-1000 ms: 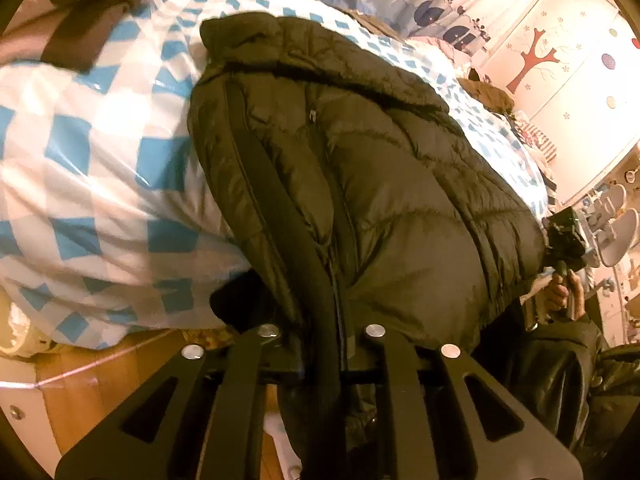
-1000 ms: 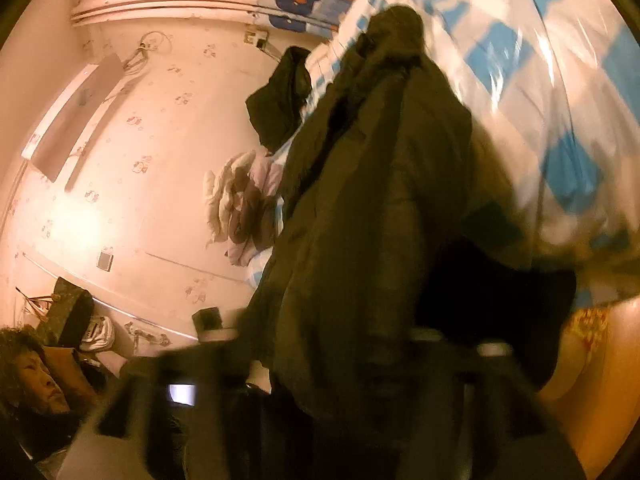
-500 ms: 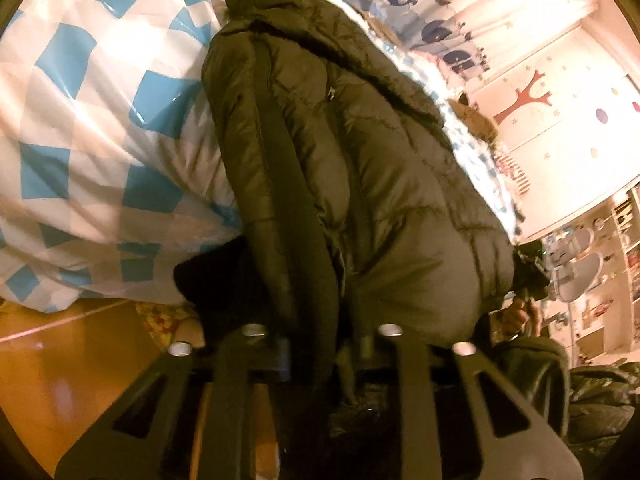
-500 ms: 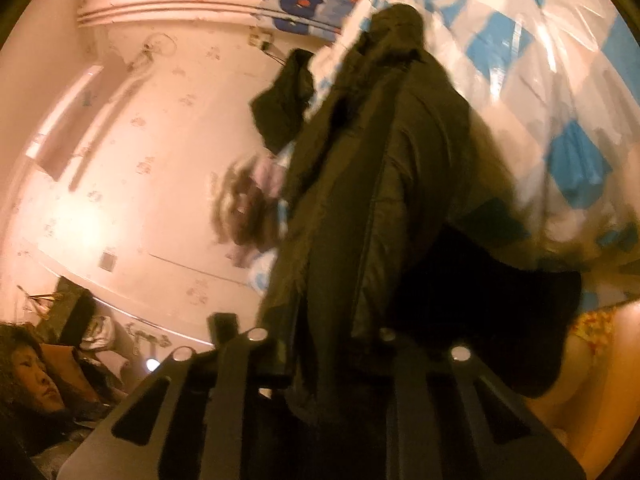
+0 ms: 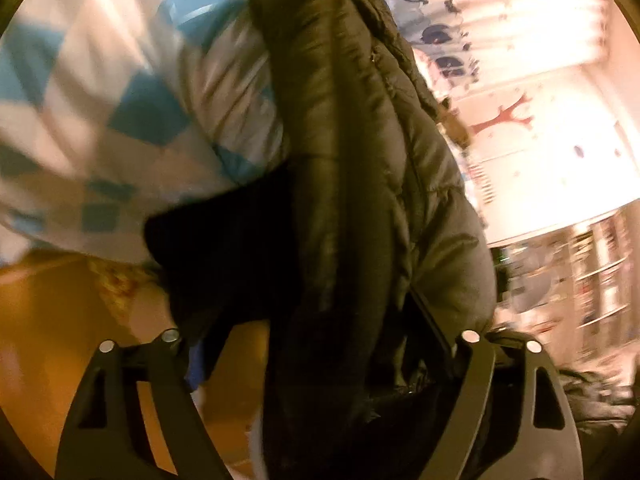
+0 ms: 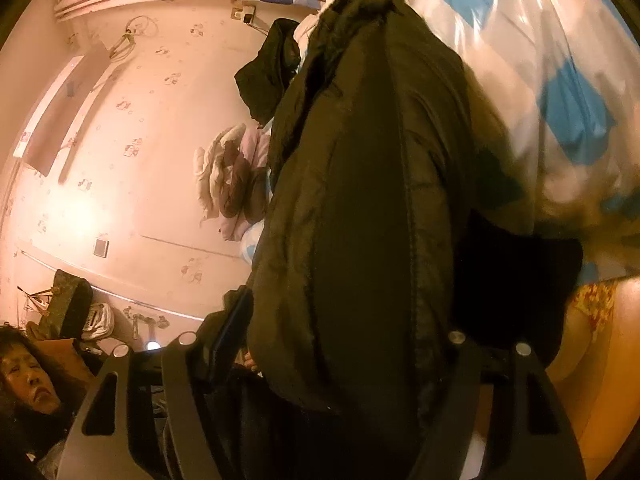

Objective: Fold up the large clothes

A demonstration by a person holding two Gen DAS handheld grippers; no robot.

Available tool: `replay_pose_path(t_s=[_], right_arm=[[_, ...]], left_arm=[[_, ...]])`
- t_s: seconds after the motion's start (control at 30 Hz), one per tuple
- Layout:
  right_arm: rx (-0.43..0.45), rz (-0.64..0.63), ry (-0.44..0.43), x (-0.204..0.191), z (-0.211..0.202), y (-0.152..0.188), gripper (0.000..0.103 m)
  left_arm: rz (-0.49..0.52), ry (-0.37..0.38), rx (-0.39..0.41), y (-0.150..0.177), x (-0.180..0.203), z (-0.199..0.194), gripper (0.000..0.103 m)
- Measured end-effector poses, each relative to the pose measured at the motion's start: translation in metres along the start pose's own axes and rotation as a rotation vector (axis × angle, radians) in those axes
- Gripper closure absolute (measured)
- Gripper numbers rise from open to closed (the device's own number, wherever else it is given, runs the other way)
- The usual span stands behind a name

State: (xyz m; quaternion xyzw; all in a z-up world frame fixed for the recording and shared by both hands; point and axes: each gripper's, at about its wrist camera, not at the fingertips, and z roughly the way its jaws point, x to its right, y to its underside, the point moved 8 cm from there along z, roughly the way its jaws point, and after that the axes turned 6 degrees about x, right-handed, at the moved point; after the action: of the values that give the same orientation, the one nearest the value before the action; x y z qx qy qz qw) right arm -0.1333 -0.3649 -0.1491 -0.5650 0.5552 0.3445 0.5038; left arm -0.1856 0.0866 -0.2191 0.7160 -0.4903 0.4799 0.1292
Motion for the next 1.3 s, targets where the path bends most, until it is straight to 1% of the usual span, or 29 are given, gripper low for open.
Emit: replay_pose_path(t_s=[0.03,0.07,0.1,0.17,0.27,0.33,0.4,0.47,0.5,0.53,0.57,0.6,0.63,0.67,0.7,0.77,0.87,0.97,1.07,1.1,1.2,1.23,1.3], right_arm=[[-0.003,0.003,-0.004,0.002,0.001,0.001,0.034],[-0.011,0.004,-0.008,0.004,0.002,0.002,0.034],[-0.019,0.005,-0.013,0.006,0.003,0.002,0.034],[-0.035,0.017,-0.009,0.013,0.003,0.003,0.034],[-0.043,0.041,-0.033,0.022,-0.001,0.002,0.034],[-0.034,0.055,-0.076,0.021,-0.003,0.0,0.034],[-0.035,0.054,-0.086,0.02,-0.003,0.0,0.034],[-0.033,0.033,-0.079,0.016,-0.001,0.001,0.034],[-0.027,0.018,-0.069,0.014,-0.001,0.001,0.037],[-0.012,-0.006,-0.055,0.009,-0.002,0.0,0.044],[0.001,-0.014,-0.041,0.007,-0.003,-0.001,0.067],[0.012,-0.018,-0.026,0.004,-0.003,-0.001,0.075],[0.037,-0.021,-0.022,-0.001,-0.004,-0.002,0.077],[0.053,-0.021,-0.032,-0.006,-0.005,-0.003,0.082],[0.071,-0.022,-0.05,-0.014,-0.006,-0.004,0.085],[0.118,-0.044,-0.115,-0.041,-0.01,-0.009,0.086],[0.16,-0.084,-0.231,-0.084,-0.013,-0.018,0.087],[0.165,-0.13,-0.32,-0.119,-0.016,-0.019,0.087],[0.188,-0.162,-0.375,-0.139,-0.03,-0.018,0.087],[0.204,-0.169,-0.399,-0.146,-0.037,-0.017,0.087],[0.244,-0.176,-0.441,-0.154,-0.054,-0.02,0.087],[0.263,-0.174,-0.449,-0.154,-0.059,-0.02,0.087],[0.292,-0.149,-0.469,-0.146,-0.067,-0.023,0.087]], left_arm=[[-0.011,0.022,-0.002,0.0,-0.004,0.002,0.019],[-0.024,0.043,-0.006,0.0,-0.007,0.005,0.017],[-0.044,0.082,-0.013,0.0,-0.011,0.009,0.016],[-0.063,0.115,-0.013,-0.001,-0.019,0.012,0.016],[-0.092,0.198,-0.01,-0.002,-0.024,0.015,0.015],[-0.098,0.234,-0.015,-0.003,-0.024,0.017,0.013],[-0.114,0.27,-0.032,-0.002,-0.021,0.027,0.013],[-0.099,0.277,-0.044,-0.002,-0.012,0.035,0.013],[-0.091,0.275,-0.037,-0.002,-0.008,0.035,0.02],[-0.082,0.276,-0.035,-0.002,-0.002,0.035,0.046],[-0.081,0.268,-0.033,-0.003,0.004,0.033,0.058],[-0.067,0.237,-0.018,-0.005,0.009,0.03,0.077],[-0.039,0.195,-0.002,-0.007,0.016,0.026,0.085],[-0.008,0.152,0.012,-0.01,0.024,0.021,0.089],[0.028,0.107,0.031,-0.013,0.037,0.014,0.093],[0.101,0.07,0.078,-0.023,0.069,-0.002,0.096],[0.192,0.064,0.146,-0.038,0.117,-0.026,0.097],[0.269,0.073,0.171,-0.045,0.157,-0.039,0.098],[0.324,0.108,0.19,-0.052,0.188,-0.063,0.098],[0.334,0.116,0.2,-0.052,0.195,-0.068,0.098],[0.333,0.136,0.239,-0.053,0.2,-0.089,0.098],[0.325,0.14,0.251,-0.053,0.194,-0.093,0.098],[0.274,0.155,0.272,-0.057,0.179,-0.099,0.098]])
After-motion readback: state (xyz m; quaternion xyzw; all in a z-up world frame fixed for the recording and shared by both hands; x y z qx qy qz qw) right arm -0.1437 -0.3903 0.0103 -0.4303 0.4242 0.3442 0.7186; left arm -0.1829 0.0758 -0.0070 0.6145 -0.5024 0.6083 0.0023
